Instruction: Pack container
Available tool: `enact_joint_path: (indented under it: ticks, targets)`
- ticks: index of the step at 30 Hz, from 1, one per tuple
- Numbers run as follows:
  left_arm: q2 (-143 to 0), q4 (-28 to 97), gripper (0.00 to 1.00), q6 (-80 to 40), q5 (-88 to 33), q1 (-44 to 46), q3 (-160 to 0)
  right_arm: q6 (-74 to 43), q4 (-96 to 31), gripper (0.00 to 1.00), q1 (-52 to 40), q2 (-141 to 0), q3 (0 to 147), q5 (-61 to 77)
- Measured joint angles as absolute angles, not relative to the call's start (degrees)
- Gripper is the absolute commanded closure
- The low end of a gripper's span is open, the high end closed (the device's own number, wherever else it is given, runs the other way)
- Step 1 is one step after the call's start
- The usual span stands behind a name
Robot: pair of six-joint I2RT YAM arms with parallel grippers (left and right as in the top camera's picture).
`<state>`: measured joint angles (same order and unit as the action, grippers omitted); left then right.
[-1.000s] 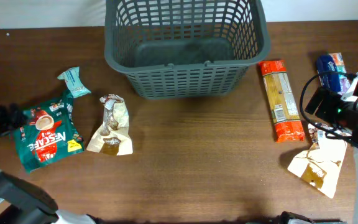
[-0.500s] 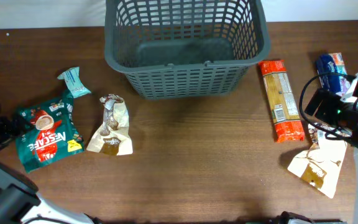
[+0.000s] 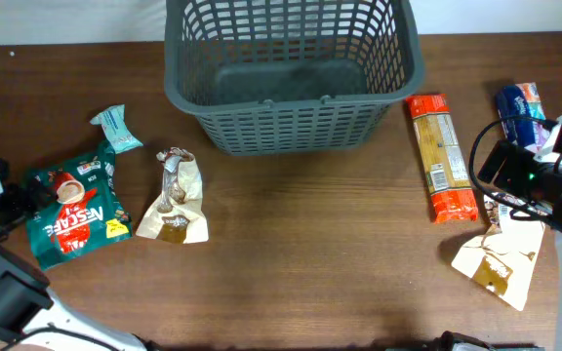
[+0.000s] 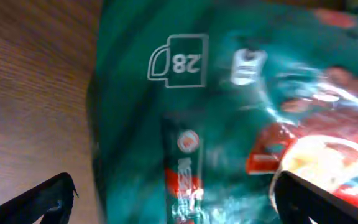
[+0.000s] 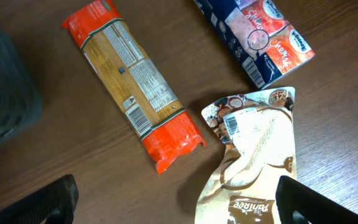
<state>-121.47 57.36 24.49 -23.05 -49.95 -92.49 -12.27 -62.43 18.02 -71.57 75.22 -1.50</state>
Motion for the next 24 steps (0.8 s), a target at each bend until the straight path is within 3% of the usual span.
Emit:
enact_joint_path:
  ticks: [4,5,6,7,9,24]
  targets:
    - [-124.42,56.88,0.09,24.49,-25.67,-50.02,-92.53,-13.69,-62.41,0.01,18.02,-71.57,75.22,-1.48]
    - [-124.84,56.86,0.24,24.49,-26.50,-50.11,-92.60,-14.06,-62.41,0.01,18.02,-71.57,75.22,-1.48]
    - [-125.23,56.90,0.52,24.58,-27.53,-50.19,-92.68,-14.39,-62.41,0.01,18.02,-71.57,75.22,-1.45]
    - [-125.71,56.97,0.71,24.62,-28.71,-50.30,-92.82,-14.57,-62.39,0.01,18.02,-71.57,75.22,-1.41]
    - [-126.52,56.97,0.98,24.69,-30.74,-50.50,-93.21,-14.98,-62.39,0.01,18.02,-71.57,75.22,-1.19]
    - [-128.29,63.86,0.98,23.57,-38.06,-50.41,-96.49,-15.29,-62.39,0.01,18.02,-71.57,75.22,-0.34]
